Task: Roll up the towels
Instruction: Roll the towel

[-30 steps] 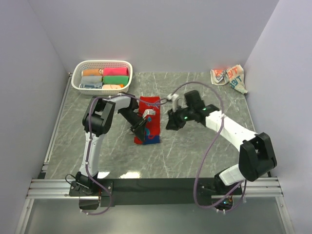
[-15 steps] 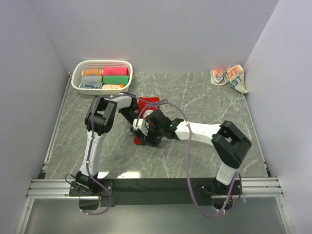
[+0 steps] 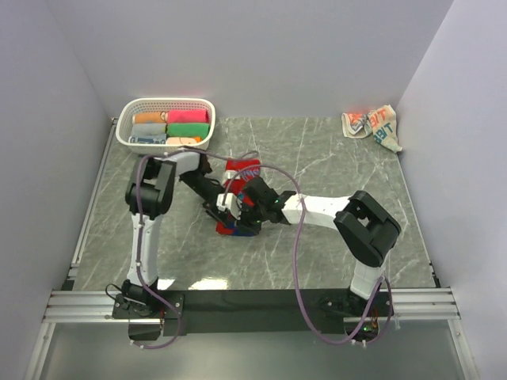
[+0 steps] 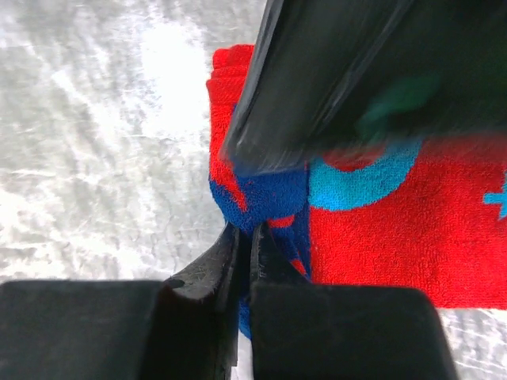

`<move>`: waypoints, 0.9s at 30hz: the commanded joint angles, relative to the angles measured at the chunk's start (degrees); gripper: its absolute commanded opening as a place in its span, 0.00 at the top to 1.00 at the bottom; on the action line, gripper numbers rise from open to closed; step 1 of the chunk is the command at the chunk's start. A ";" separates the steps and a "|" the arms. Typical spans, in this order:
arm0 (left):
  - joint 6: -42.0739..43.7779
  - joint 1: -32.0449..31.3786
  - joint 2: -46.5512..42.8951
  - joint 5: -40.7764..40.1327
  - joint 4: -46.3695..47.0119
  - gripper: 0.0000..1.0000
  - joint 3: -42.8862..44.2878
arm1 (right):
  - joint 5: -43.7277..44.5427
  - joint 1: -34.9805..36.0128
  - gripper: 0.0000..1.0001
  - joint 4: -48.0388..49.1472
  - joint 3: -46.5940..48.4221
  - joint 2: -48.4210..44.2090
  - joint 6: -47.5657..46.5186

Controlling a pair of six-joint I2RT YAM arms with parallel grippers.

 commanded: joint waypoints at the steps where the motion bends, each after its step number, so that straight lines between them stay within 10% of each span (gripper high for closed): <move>1: 4.35 6.87 -6.98 -0.35 4.43 0.37 -0.71 | -6.11 -1.55 1.00 -9.24 1.60 -0.39 0.82; 14: 2.08 24.29 -32.81 0.66 19.33 0.38 -20.27 | -29.13 -10.51 1.00 -29.65 19.95 15.07 7.41; 27: 1.10 -8.64 -61.41 -29.15 64.53 0.31 -51.95 | -33.88 -13.15 1.00 -38.27 30.34 27.03 10.75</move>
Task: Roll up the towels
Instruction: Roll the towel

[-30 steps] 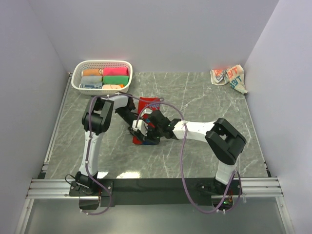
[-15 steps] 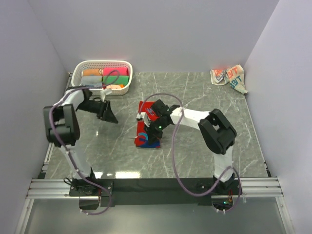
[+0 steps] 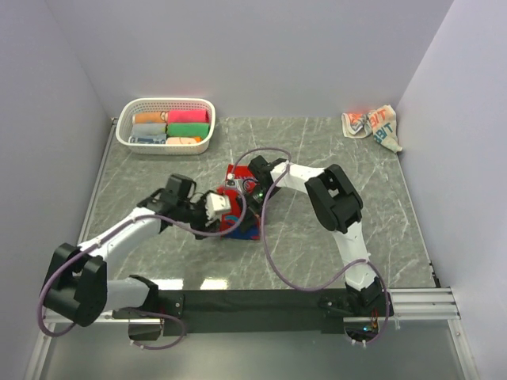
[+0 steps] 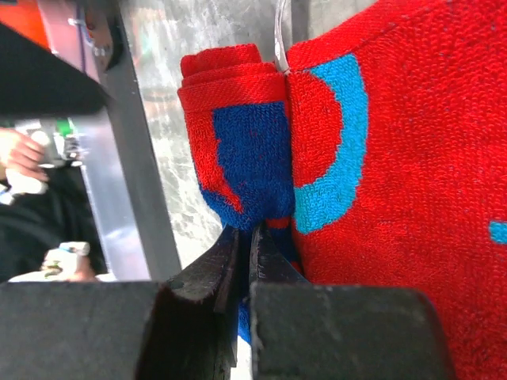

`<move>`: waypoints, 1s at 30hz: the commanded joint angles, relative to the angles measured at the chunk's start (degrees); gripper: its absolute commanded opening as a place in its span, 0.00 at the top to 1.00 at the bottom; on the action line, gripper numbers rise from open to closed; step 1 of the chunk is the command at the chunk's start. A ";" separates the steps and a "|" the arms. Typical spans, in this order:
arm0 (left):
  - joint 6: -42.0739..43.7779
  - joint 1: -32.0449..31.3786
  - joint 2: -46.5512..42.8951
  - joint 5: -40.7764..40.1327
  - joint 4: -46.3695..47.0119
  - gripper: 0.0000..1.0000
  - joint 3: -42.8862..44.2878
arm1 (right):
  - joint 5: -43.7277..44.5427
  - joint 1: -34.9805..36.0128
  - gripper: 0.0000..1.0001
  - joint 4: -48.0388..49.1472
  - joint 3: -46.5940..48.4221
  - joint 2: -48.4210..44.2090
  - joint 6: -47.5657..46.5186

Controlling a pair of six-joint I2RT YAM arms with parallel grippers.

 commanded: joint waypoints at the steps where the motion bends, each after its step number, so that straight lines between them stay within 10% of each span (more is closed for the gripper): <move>1: 0.86 -6.22 0.99 -8.34 13.76 0.31 -2.27 | 0.03 -0.43 1.00 -3.36 1.88 2.83 1.12; 11: 5.96 -14.23 11.19 -10.90 15.27 0.35 -1.23 | -2.52 -1.66 1.00 -3.89 4.00 4.86 3.58; 18: 8.77 -14.32 16.38 -7.12 4.65 0.71 1.94 | -0.85 -3.16 0.98 -0.91 3.03 3.02 5.77; 25: 7.90 -13.71 23.66 -2.99 -11.95 0.86 9.75 | 8.55 -8.34 0.56 9.19 -2.67 -9.16 11.83; 30: 4.38 -10.73 29.82 1.75 -19.70 0.87 15.99 | 13.38 -17.46 0.46 18.60 -12.17 -23.31 14.48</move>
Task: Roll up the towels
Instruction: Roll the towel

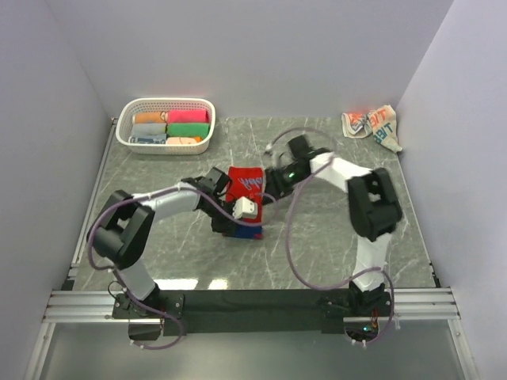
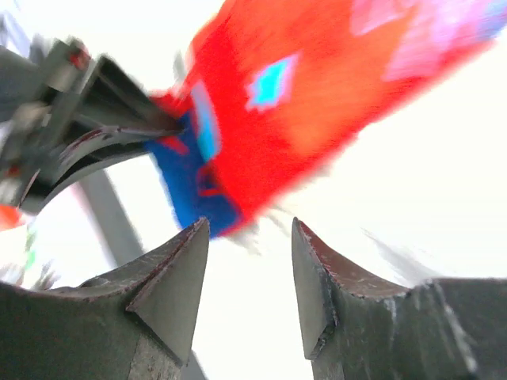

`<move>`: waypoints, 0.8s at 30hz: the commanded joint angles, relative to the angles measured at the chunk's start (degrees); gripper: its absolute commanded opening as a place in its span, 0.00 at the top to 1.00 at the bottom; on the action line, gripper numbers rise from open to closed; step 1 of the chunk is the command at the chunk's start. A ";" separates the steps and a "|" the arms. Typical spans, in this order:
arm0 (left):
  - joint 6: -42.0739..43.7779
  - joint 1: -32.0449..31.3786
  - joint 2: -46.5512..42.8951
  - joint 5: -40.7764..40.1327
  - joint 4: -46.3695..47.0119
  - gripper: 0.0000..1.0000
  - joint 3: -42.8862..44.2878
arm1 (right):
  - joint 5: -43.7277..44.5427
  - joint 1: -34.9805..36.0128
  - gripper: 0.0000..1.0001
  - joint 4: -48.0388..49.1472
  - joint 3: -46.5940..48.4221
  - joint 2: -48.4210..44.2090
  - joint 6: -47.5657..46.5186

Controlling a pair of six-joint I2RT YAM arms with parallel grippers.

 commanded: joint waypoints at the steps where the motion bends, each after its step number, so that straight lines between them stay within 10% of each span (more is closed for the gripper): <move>1: -3.03 2.20 6.61 5.56 -14.31 0.87 3.84 | 7.00 -5.94 0.46 8.88 -3.58 -11.34 0.91; 16: -1.19 12.93 34.39 16.12 -40.33 0.82 33.38 | 11.76 -3.24 0.81 7.58 -14.93 -30.70 -11.55; 24: -2.15 13.02 37.57 14.71 -41.04 0.80 36.12 | 26.07 16.71 0.50 15.29 -18.10 -30.18 -17.46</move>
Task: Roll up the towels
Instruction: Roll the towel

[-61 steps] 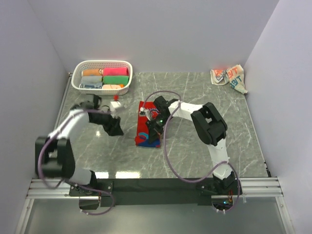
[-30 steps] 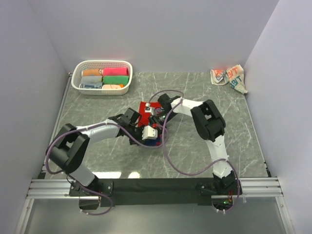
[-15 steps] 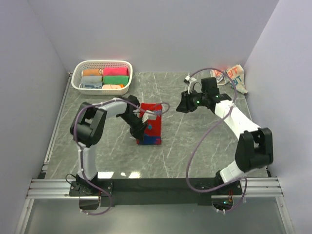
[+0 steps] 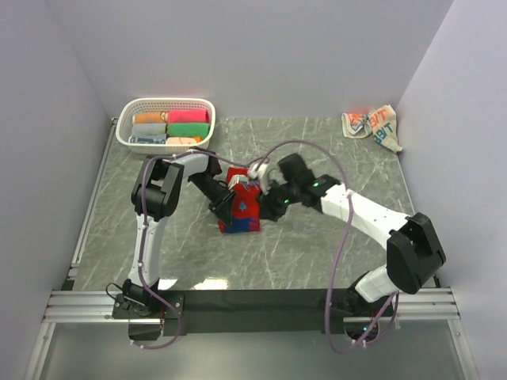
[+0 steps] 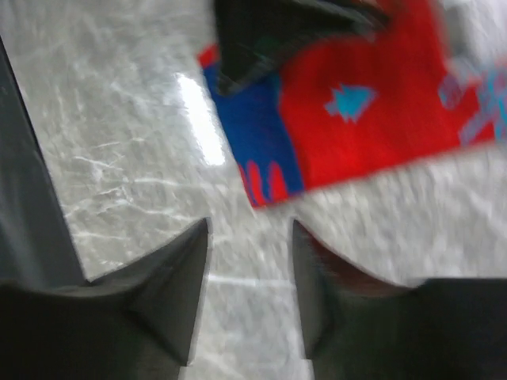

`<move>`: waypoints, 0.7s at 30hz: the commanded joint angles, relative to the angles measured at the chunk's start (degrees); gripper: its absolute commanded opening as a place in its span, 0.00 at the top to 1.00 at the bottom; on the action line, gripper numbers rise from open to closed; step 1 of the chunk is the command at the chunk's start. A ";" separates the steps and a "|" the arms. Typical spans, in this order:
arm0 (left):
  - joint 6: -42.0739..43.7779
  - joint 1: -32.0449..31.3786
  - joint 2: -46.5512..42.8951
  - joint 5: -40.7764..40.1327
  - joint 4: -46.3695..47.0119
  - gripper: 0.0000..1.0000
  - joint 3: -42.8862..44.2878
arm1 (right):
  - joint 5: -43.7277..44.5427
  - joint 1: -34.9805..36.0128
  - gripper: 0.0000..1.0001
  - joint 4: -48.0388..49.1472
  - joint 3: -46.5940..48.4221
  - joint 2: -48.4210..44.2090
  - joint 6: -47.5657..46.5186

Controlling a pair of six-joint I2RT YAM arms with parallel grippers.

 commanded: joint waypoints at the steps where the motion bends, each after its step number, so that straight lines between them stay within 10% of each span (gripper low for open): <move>1: 1.87 0.12 2.31 -6.93 2.19 0.79 -0.09 | 9.27 5.75 0.44 5.79 0.28 0.21 -5.92; 11: -0.15 0.30 2.67 -7.72 3.95 0.69 -0.62 | 14.57 15.42 0.39 11.33 2.92 14.96 -12.96; 14: -0.15 0.73 3.10 -8.34 3.86 0.67 0.08 | 13.87 15.69 0.52 10.90 3.36 17.43 -13.32; 18: -1.12 2.40 0.83 -7.55 5.35 0.62 0.61 | 10.81 15.52 0.92 7.22 3.36 18.94 -13.76; 21: -0.60 4.51 -2.68 -5.97 6.85 0.54 -1.14 | 6.68 15.08 1.00 3.88 3.10 18.67 -13.85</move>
